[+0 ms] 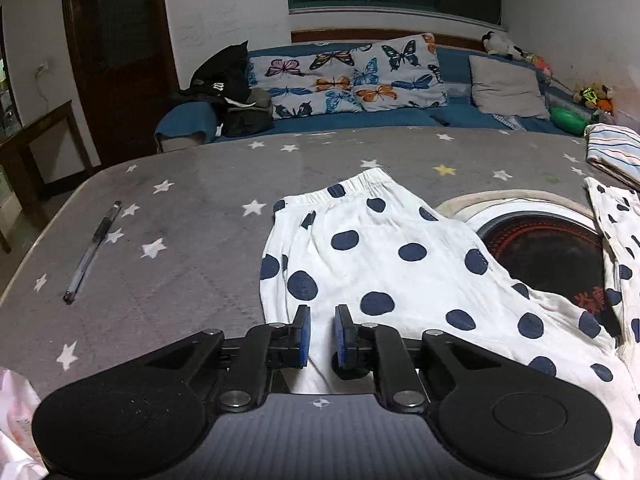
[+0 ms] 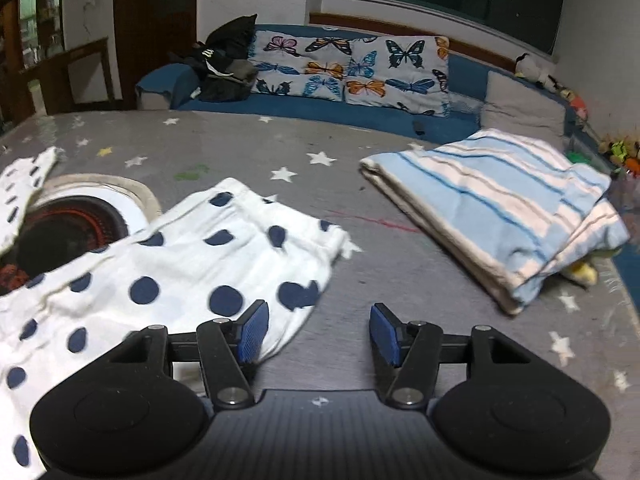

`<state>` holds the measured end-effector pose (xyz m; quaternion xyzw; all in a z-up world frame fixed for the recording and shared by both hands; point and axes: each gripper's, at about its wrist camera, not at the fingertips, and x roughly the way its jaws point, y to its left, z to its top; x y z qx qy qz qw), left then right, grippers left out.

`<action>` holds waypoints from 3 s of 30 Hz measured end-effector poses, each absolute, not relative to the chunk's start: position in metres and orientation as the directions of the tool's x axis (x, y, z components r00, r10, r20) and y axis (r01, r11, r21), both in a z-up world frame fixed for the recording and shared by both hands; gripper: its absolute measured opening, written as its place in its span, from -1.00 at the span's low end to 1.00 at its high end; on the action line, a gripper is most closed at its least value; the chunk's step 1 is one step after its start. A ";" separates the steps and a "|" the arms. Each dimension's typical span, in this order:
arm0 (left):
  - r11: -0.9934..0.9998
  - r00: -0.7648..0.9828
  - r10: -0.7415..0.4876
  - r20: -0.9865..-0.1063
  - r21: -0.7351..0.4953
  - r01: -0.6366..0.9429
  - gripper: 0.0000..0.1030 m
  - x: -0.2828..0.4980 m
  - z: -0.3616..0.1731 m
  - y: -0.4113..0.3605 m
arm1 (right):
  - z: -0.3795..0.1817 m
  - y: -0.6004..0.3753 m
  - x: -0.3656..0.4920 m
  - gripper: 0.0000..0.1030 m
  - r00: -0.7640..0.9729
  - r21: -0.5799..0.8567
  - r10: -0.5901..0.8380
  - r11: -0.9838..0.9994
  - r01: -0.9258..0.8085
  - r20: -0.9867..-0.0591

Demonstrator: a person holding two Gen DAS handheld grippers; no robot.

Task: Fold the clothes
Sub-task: 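Spread the pants flat on the table with both grippers, then move the right gripper to the pants' elastic waistband and grasp it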

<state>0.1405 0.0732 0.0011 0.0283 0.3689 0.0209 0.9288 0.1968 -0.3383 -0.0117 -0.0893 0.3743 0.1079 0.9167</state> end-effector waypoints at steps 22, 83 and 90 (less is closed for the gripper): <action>0.993 0.741 0.119 -0.661 0.096 -0.074 -0.66 0.228 -0.007 0.076 | -0.017 -0.320 0.240 -0.26 0.712 -0.099 0.162 0.946 -0.309 -0.683; 0.968 0.724 -0.198 -0.661 -0.015 0.252 -0.68 -0.079 0.021 0.019 | 0.010 -0.264 -0.044 -0.02 0.504 -0.092 0.421 0.693 -0.716 -0.754; 0.944 0.750 -0.278 -0.600 -0.023 0.330 -0.67 -0.087 0.043 -0.006 | 0.027 -0.242 -0.063 -0.01 0.474 -0.042 0.527 0.637 -0.770 -0.705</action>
